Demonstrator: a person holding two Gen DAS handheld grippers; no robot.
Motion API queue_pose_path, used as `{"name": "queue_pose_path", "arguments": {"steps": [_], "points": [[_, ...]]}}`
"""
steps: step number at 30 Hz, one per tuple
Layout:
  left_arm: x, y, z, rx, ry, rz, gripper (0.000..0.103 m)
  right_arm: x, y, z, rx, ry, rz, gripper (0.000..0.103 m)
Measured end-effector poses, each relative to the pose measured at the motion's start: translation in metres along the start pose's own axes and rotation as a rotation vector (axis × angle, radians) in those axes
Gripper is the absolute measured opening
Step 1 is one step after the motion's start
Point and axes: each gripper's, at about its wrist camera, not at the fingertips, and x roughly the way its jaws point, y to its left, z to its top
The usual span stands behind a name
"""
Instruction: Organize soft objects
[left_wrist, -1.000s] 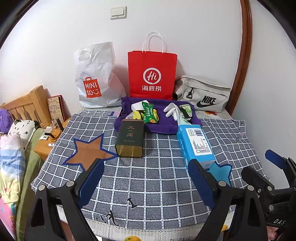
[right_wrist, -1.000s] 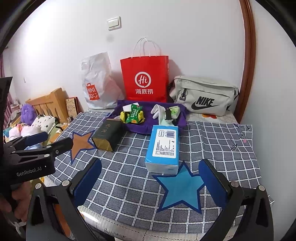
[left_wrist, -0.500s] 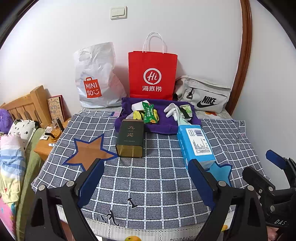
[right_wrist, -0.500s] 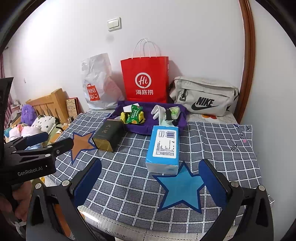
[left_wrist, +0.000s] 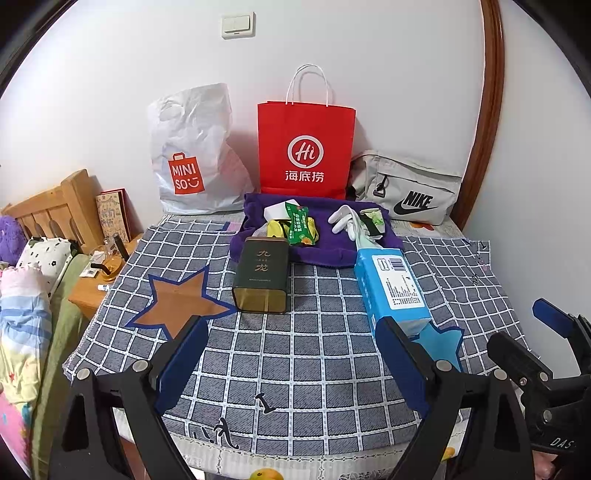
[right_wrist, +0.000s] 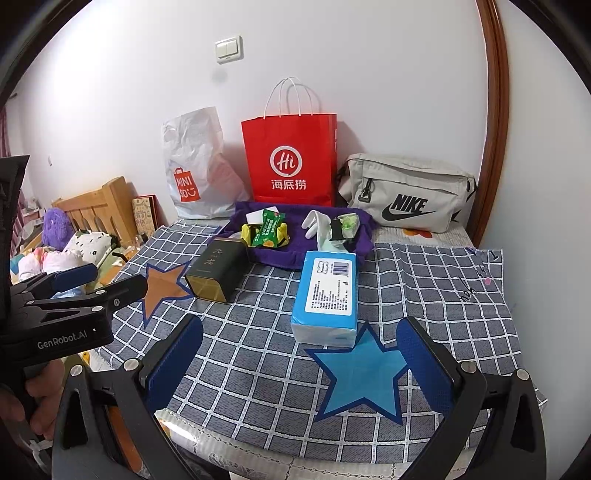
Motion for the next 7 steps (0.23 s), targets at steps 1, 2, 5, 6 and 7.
{"name": "queue_pose_path", "arguments": {"steps": [1, 2, 5, 6, 7], "points": [[-0.0008, -0.0003, 0.0005, 0.002, -0.001, -0.001, 0.092, -0.0011, 0.0002, 0.0002, -0.001, -0.002, 0.001, 0.103], [-0.0012, -0.0007, 0.0012, 0.005, -0.004, 0.000, 0.092, -0.0018, 0.0003, 0.0006, -0.002, -0.004, 0.003, 0.103], [-0.0002, 0.0007, 0.0032, 0.009, -0.008, -0.003, 0.092, -0.0013, 0.0000, 0.0026, -0.001, -0.005, 0.004, 0.103], [0.0008, 0.0013, 0.0037, 0.010, -0.010, -0.004, 0.092, 0.0001, -0.0004, 0.0030, -0.002, -0.005, 0.005, 0.103], [0.0036, 0.0024, 0.0044, 0.012, -0.010, -0.004, 0.092, 0.0025, -0.0007, 0.0029, -0.002, -0.002, 0.006, 0.103]]}}
